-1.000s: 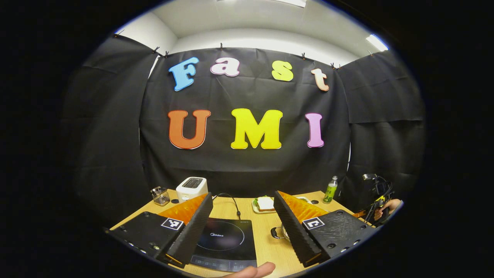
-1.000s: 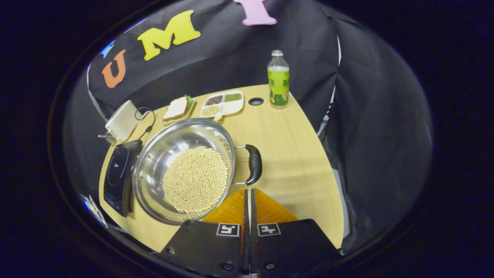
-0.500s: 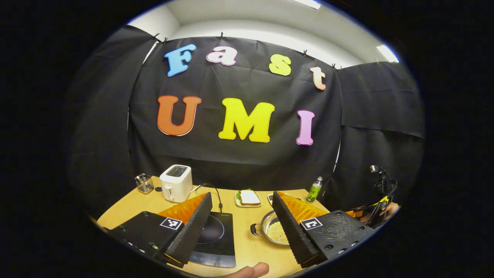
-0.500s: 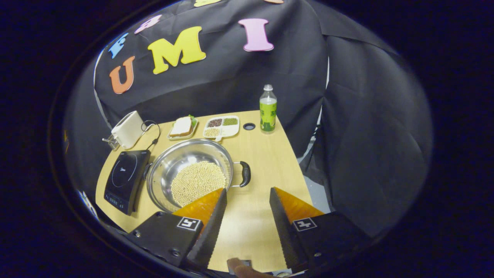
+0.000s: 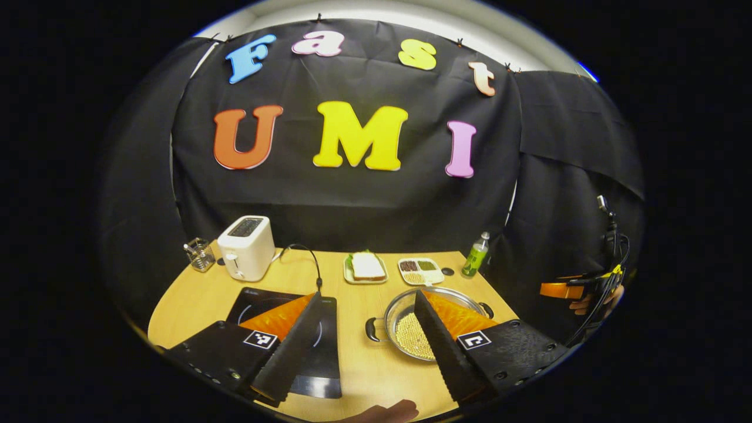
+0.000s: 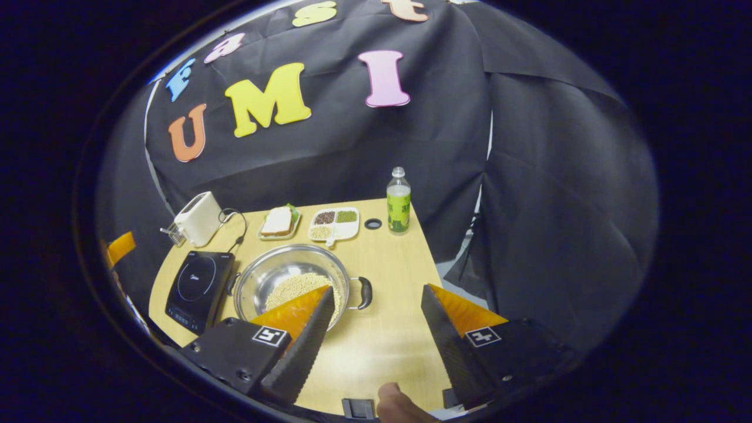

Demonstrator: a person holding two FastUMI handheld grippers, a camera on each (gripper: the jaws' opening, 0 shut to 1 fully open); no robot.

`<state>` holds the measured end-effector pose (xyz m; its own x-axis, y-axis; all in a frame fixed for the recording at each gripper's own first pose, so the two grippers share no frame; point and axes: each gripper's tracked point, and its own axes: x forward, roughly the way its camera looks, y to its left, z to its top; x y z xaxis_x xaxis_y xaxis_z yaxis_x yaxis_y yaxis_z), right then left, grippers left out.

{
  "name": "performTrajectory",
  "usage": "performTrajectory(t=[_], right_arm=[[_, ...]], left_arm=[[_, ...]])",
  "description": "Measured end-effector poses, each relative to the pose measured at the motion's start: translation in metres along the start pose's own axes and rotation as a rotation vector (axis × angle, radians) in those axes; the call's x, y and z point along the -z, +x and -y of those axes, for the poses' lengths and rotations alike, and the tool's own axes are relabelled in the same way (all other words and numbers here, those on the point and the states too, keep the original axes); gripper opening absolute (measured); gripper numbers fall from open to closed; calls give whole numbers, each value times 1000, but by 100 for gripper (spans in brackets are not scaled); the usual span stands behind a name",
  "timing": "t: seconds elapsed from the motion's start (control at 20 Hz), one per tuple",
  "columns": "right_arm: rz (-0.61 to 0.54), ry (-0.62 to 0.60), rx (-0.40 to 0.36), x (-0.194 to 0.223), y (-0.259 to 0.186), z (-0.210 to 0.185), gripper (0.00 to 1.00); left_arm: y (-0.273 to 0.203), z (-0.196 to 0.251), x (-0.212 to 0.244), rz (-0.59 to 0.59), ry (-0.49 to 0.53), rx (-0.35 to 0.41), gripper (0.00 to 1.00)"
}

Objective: First push the handle of the pot to place it horizontally, then grasp the pot with both hands and set it on the induction cooktop.

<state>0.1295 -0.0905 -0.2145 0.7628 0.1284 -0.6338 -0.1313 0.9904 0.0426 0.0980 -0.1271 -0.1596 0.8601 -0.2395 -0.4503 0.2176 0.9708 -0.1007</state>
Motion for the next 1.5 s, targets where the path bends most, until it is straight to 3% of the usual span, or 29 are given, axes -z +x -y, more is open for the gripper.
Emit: performTrajectory(t=[0.3, 0.55, 0.9, 1.5], right_arm=[[-154, 10, -39, 19, 58, 6, 95], [-254, 11, -66, 29, 100, 8, 94], [-355, 11, -135, 40, 138, -12, 94], [-497, 61, -223, 63, 183, -31, 92]], left_arm=[[64, 28, 50, -245, -12, 56, 95], [111, 12, 76, -380, -29, 19, 95], [159, 1, 126, -575, -87, 28, 95], [185, 4, 163, -698, -105, 75, 93]])
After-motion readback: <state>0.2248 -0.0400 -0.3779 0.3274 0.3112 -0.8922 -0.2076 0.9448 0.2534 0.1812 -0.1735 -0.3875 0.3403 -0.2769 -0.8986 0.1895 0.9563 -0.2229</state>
